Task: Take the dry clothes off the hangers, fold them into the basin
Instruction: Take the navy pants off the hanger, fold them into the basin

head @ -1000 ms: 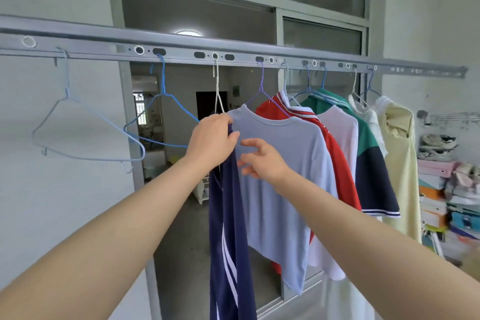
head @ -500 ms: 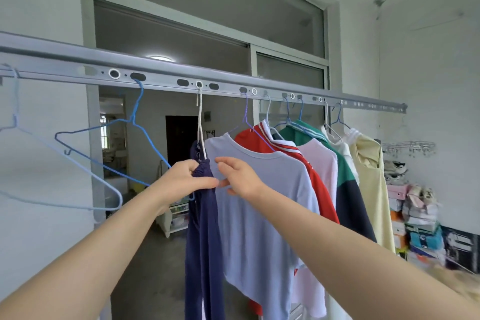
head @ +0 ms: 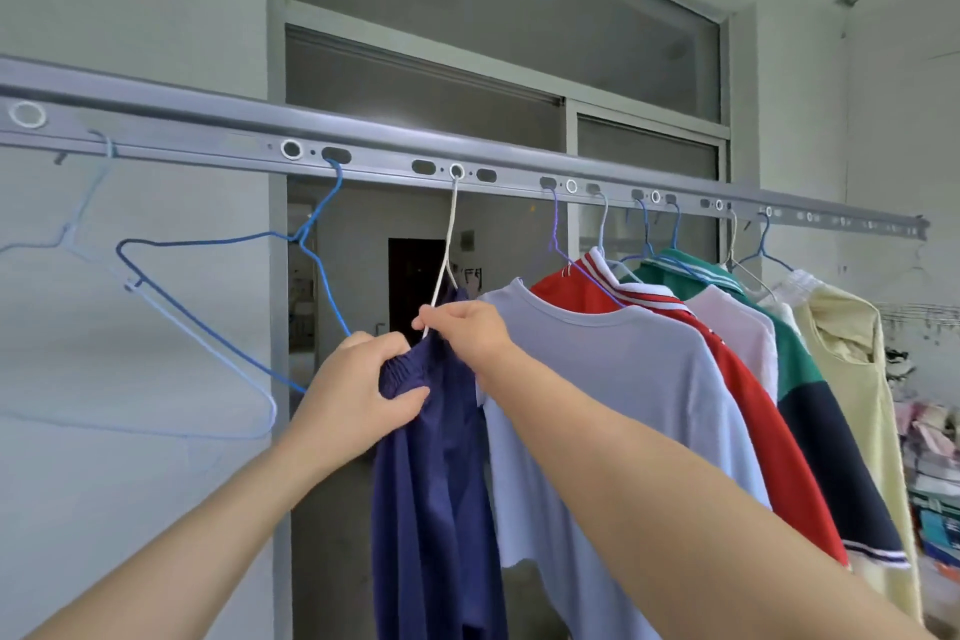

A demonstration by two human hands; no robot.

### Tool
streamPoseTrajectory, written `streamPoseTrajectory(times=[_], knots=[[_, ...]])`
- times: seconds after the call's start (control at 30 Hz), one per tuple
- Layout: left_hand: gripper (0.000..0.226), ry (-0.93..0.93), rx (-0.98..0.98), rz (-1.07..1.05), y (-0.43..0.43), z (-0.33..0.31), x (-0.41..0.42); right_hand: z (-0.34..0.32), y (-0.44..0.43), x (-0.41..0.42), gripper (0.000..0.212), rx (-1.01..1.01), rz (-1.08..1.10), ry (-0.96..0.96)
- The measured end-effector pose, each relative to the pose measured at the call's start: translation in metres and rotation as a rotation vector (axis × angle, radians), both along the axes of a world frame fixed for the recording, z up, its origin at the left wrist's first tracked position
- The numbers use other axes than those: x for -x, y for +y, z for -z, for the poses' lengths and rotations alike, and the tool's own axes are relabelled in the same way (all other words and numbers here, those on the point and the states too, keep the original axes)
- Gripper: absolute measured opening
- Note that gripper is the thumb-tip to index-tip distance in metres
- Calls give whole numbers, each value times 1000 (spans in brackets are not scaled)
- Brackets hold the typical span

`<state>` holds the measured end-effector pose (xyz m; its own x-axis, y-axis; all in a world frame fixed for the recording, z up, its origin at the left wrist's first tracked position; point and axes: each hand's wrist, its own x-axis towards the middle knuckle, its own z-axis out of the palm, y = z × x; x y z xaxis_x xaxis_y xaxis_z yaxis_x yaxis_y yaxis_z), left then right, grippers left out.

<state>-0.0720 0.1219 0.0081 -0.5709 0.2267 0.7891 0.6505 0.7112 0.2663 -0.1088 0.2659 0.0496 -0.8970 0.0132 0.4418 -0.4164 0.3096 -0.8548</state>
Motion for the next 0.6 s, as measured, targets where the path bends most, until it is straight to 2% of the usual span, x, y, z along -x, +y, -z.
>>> streamPoseTrajectory(times=[0.17, 0.23, 0.33, 0.5, 0.6], knots=[[31, 288, 145, -226, -14, 12, -3, -7, -25, 10, 25, -49, 107, 23], [34, 307, 148, -257, -20, 20, -6, -7, -27, 12, 26, -38, 121, 24], [35, 352, 48, -270, -27, 31, -12, -9, -33, 12, 25, 11, 105, 30], [6, 483, 8, -323, -35, 44, -17, -19, -46, 3, 23, 99, 45, 103], [21, 432, -47, -337, -36, 47, -15, -19, -47, -1, 23, 150, 1, 84]])
